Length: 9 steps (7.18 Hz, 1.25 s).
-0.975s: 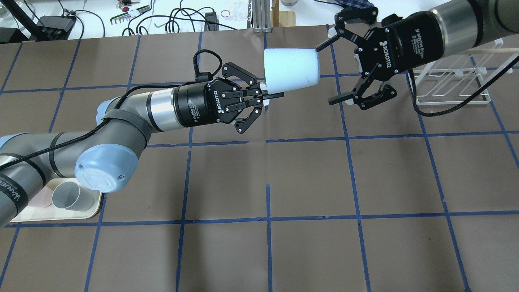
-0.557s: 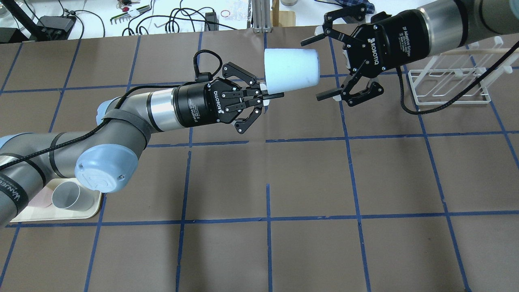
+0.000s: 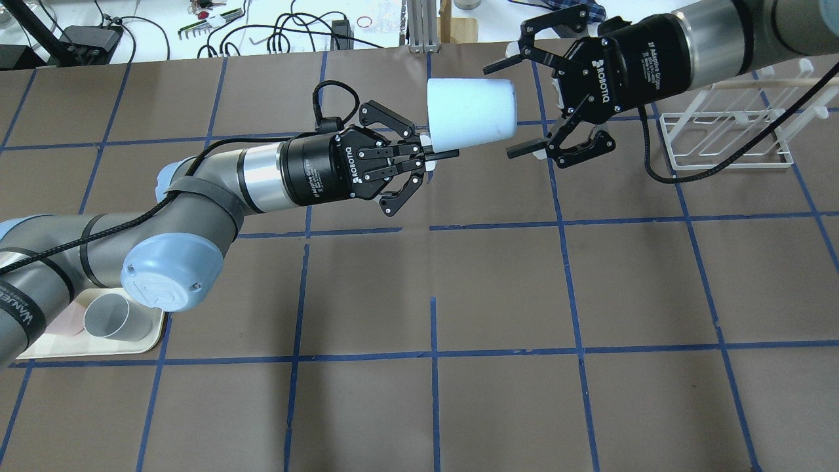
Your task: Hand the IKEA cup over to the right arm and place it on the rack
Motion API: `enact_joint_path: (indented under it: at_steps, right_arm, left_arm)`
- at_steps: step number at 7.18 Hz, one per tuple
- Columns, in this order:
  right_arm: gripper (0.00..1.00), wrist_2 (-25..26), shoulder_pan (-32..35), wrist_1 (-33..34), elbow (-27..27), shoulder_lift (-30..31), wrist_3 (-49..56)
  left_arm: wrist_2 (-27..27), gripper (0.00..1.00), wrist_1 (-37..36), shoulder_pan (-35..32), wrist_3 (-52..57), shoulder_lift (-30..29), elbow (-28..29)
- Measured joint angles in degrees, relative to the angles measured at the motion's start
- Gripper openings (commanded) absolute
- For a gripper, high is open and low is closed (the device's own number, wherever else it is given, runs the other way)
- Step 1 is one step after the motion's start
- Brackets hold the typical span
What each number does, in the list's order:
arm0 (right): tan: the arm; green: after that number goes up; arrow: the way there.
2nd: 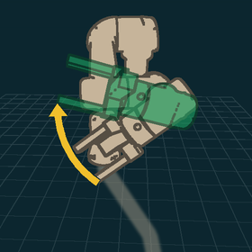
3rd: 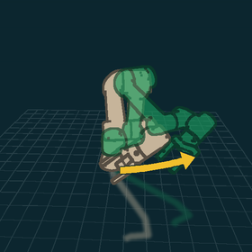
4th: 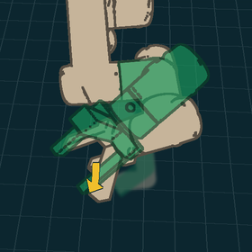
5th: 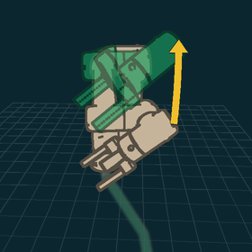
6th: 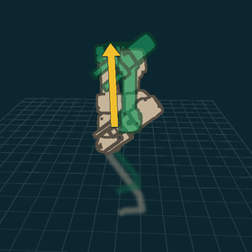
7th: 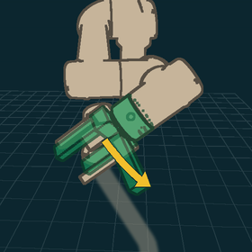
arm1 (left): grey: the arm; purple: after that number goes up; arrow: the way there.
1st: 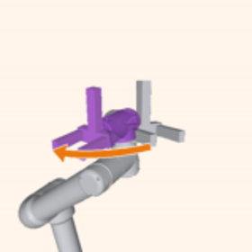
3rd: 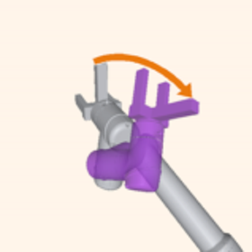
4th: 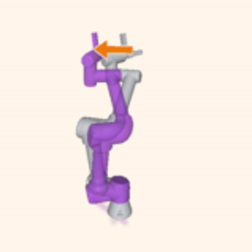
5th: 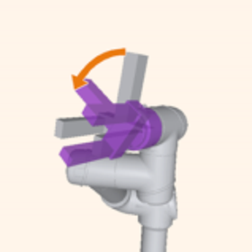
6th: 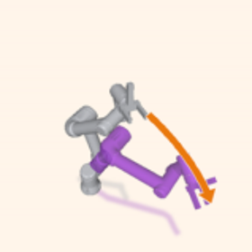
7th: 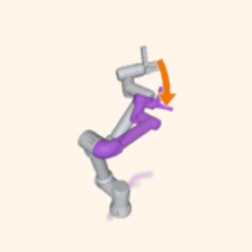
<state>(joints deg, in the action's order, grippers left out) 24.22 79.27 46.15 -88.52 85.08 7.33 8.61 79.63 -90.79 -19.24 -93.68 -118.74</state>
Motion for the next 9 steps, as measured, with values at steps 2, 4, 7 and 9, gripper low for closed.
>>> enact_joint_path:
  at_steps: [2, 4, 7, 9]
  right_arm:
    - [0.69, -0.20, 0.00, 0.21, 0.24, 0.00, -0.29]
    - [0.63, -0.15, -0.03, 0.46, 0.33, -0.14, -0.26]
    - [0.62, 0.02, -0.39, 1.87, 0.46, -0.30, -0.06]
    - [0.59, 0.19, -0.96, 2.32, 0.53, -0.28, 0.01]
  left_arm:
    - [0.14, 0.00, 0.06, 0.00, -0.01, 0.03, 0.00]
    - [0.25, 0.19, 0.01, 0.00, -0.01, 0.03, 0.00]
    - [-0.04, 0.70, -0.26, 0.00, -0.48, 0.17, 0.00]
    - [-0.35, 0.70, -0.29, 0.08, -1.22, 0.79, 0.15]
